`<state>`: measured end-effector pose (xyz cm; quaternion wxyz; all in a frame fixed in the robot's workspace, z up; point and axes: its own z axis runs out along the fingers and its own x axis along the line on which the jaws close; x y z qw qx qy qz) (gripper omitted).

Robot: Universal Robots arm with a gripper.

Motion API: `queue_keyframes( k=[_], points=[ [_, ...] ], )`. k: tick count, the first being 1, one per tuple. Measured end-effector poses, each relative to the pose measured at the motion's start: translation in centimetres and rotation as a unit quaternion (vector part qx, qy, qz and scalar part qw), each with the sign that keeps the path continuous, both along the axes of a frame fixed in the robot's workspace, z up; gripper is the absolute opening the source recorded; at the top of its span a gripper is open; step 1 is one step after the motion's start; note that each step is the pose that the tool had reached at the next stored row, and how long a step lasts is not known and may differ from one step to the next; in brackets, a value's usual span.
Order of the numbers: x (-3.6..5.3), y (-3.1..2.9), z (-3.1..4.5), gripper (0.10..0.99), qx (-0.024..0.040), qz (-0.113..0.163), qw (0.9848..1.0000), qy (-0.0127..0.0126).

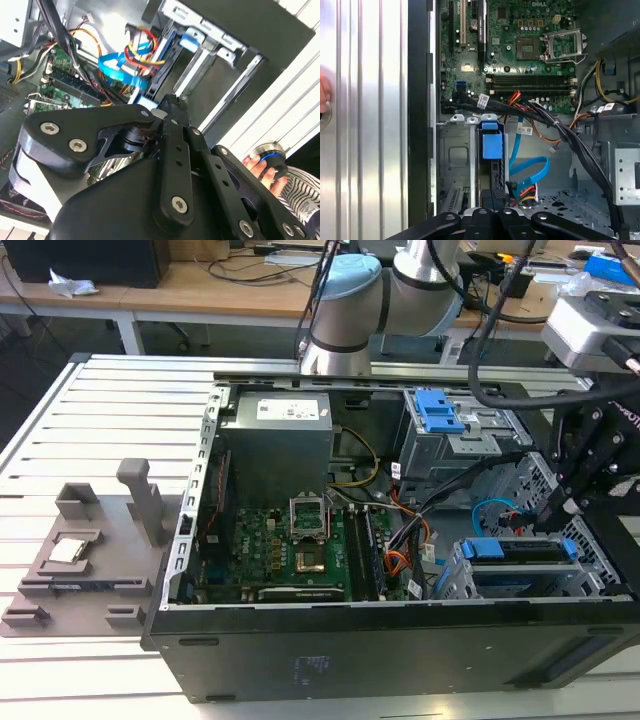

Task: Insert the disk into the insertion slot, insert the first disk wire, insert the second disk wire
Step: 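Insert the first disk wire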

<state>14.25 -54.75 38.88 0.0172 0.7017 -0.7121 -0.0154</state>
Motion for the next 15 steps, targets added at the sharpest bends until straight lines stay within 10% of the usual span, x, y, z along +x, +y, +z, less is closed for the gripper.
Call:
queue_keyframes(
  k=[8,15],
  points=[
    [3.3,0.23,0.0,0.106,0.0,0.0,1.0,0.0018],
    [4.11,1.44,-0.02,0.106,0.0,0.0,1.0,0.0022]
  ],
)
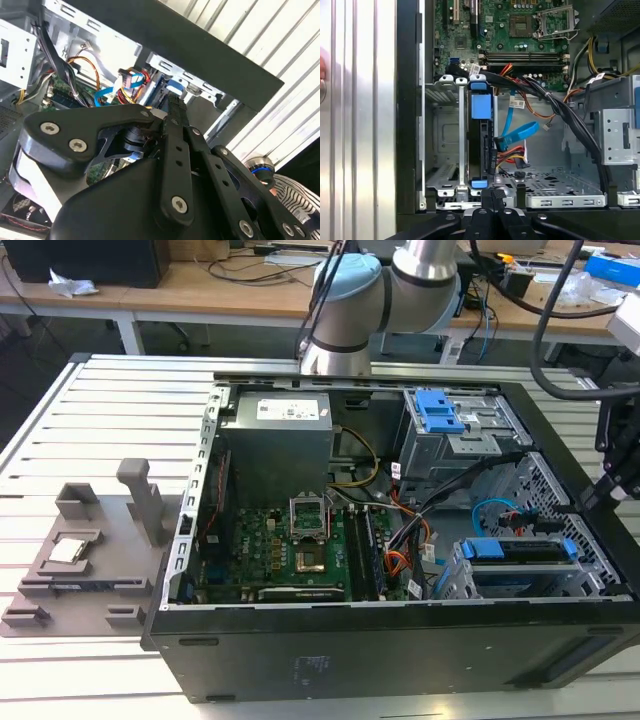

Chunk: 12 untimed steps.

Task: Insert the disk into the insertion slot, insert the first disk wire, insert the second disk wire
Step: 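Insert the first disk wire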

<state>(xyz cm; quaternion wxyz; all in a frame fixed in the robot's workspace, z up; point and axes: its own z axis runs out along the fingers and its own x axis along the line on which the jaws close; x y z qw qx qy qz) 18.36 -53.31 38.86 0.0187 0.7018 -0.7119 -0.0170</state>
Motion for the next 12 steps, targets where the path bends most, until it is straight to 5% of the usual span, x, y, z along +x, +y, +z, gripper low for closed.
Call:
queue_keyframes(
  k=[4,12],
  points=[
    [0.25,0.99,0.0,0.106,0.0,0.0,1.0,0.0001],
    [0.21,1.08,-0.6,0.106,0.0,0.0,1.0,0.0007]
  ],
)
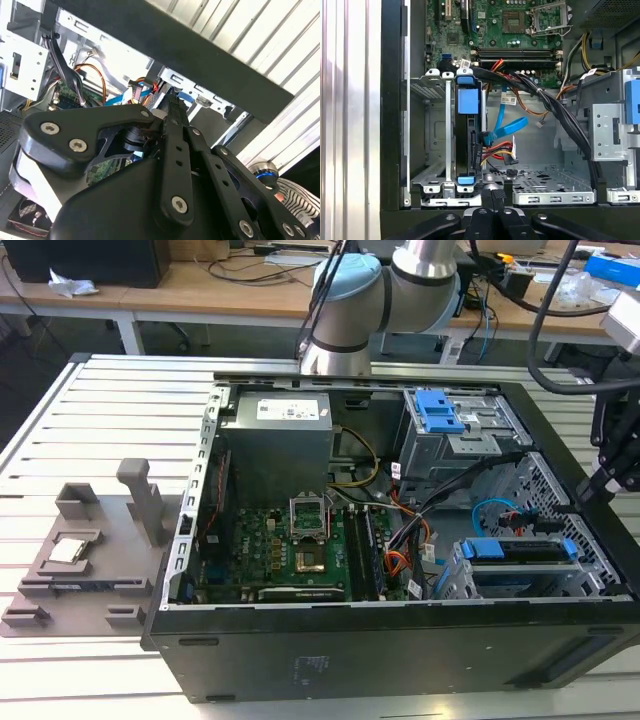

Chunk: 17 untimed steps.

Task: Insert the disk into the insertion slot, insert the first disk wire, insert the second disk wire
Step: 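Insert the first disk wire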

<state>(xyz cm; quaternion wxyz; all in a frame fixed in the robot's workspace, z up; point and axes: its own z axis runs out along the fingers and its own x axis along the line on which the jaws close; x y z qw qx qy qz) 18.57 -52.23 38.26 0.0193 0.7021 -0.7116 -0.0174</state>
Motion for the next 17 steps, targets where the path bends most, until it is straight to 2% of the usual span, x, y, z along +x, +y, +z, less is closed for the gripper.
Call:
queue_keyframes(
  k=[1,2,4,5,8,14,15,16,17],
  points=[
    [-0.34,-0.18,-0.07,0.106,-0.0001,0.0,1.0,0.0],
    [-0.55,-0.59,-0.12,0.106,0.0,0.0,1.0,0.0],
    [-0.94,-1.72,-0.3,0.106,0.0001,0.0,1.0,0.0],
    [-1.3,-1.88,-0.44,0.106,0.0001,0.0,1.0,0.0],
    [-2.03,-1.94,-0.78,0.106,0.0001,0.0,1.0,0.0],
    [-2.11,-1.94,-0.92,0.114,0.0,0.0,1.0,0.0],
    [-2.11,-1.94,-0.93,0.231,0.0,0.0,1.0,0.0],
    [-2.11,-1.94,-0.93,0.302,-0.0001,0.0,1.0,0.0],
    [-2.12,-1.93,-1.02,0.302,0.0002,0.0,1.0,0.0]
  ],
)
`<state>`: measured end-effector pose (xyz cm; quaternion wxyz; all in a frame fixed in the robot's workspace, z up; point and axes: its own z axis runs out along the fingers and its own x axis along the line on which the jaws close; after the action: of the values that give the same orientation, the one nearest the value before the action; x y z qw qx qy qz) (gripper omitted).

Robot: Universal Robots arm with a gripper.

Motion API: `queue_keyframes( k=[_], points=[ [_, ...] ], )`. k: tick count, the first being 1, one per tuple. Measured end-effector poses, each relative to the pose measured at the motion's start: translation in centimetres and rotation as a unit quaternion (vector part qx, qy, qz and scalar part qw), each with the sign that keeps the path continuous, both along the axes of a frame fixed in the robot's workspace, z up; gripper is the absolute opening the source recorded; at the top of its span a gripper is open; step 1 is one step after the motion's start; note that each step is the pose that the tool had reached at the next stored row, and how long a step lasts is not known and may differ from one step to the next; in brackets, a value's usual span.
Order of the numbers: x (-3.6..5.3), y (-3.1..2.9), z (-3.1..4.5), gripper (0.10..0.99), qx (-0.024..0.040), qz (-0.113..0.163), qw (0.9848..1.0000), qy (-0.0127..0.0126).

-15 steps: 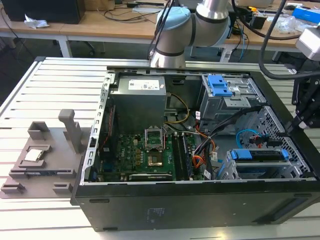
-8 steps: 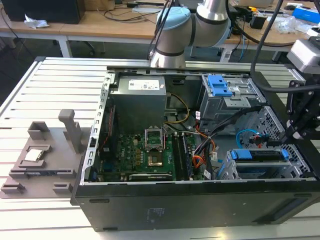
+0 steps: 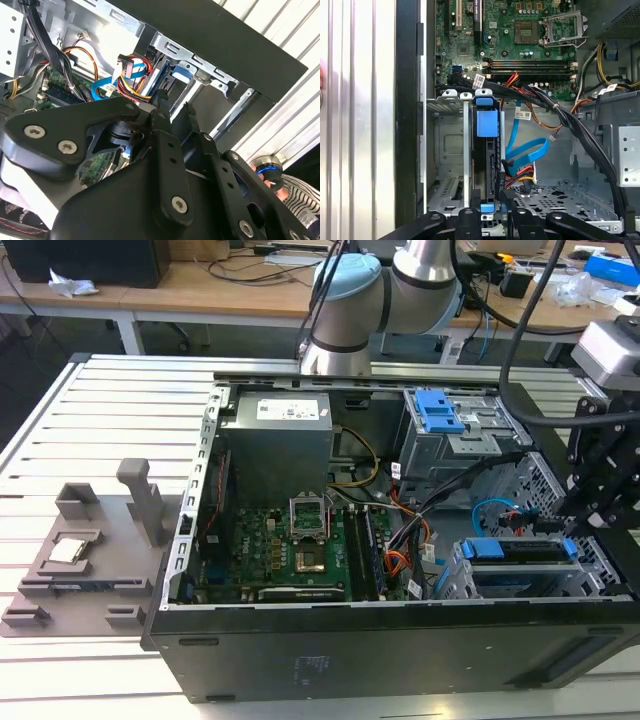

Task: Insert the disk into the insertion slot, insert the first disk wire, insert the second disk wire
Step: 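Insert the first disk wire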

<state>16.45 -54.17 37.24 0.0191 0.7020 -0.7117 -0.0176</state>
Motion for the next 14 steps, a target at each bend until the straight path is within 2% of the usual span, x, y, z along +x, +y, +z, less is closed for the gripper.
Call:
queue_keyframes(
  k=[3,6,9,14],
  points=[
    [-0.11,0.05,-0.66,0.302,-0.0002,0.0,1.0,0.0],
    [-0.12,0.71,-0.95,0.302,0.0026,0.0,1.0,0.0],
    [-0.73,0.75,-1.18,0.302,0.0032,0.0,1.0,-0.0002],
    [-0.83,0.75,-1.58,0.302,0.003,0.0,1.0,-0.0002]
  ],
)
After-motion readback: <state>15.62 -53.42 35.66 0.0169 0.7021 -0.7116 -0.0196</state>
